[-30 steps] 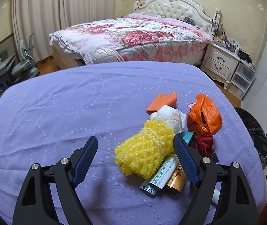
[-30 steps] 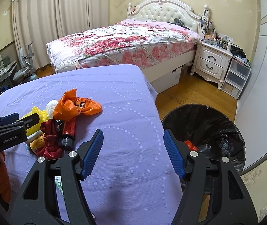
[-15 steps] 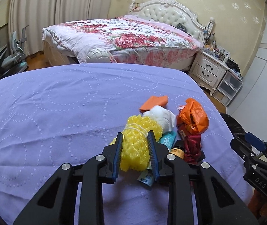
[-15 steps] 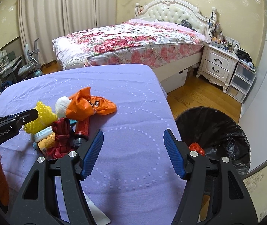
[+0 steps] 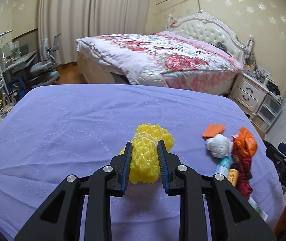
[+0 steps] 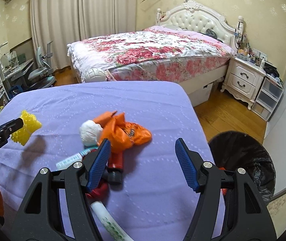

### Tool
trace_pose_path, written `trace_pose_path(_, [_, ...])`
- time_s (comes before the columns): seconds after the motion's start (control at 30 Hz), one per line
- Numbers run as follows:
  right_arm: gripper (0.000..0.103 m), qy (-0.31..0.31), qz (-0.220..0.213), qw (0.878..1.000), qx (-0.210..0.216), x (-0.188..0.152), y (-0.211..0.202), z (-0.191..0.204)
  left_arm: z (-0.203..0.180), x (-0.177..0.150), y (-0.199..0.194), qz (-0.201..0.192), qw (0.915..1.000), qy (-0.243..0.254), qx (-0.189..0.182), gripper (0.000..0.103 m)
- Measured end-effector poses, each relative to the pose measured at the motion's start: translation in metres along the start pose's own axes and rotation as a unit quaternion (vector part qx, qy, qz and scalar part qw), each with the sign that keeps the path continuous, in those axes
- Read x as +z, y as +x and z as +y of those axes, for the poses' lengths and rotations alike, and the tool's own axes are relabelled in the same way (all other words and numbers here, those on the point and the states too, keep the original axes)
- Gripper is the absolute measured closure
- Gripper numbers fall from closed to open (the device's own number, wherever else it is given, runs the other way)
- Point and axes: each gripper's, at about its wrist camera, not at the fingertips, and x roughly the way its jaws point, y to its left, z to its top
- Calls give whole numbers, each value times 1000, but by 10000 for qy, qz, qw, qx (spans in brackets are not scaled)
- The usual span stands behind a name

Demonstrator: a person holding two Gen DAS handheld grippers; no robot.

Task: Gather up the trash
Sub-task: 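Close the right gripper on the orange plastic bag and lift it, then move both grippers over the bin and open them to drop the items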

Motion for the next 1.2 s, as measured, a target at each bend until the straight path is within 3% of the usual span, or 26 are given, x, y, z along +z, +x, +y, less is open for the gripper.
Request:
trace_pose_path(0.27, [41, -148, 190, 9996, 118, 14, 30, 21, 31, 0, 5, 51, 9992, -269, 275, 76])
trace_pose_path(0.3, [47, -175, 253, 9995, 119, 14, 34, 23, 33, -1, 4, 57, 9992, -280, 283, 76])
trace_pose_path(0.37, [71, -200, 370, 9990, 182, 12, 39, 24, 34, -2, 4, 64, 9991, -298, 289, 76])
trace_pose_path(0.5, [81, -140, 346, 9989, 275, 9, 34, 21, 33, -4, 4, 58, 9991, -314, 262, 76])
trace_pose_path(0.83, [82, 59, 62, 9998, 185, 8, 1, -6, 20, -5, -8, 6, 9990, -442, 16, 76])
trace_pose_path(1.2, [82, 418, -362, 9983, -176, -3, -54, -68, -49, -1, -40, -224, 9975, -77, -660, 76])
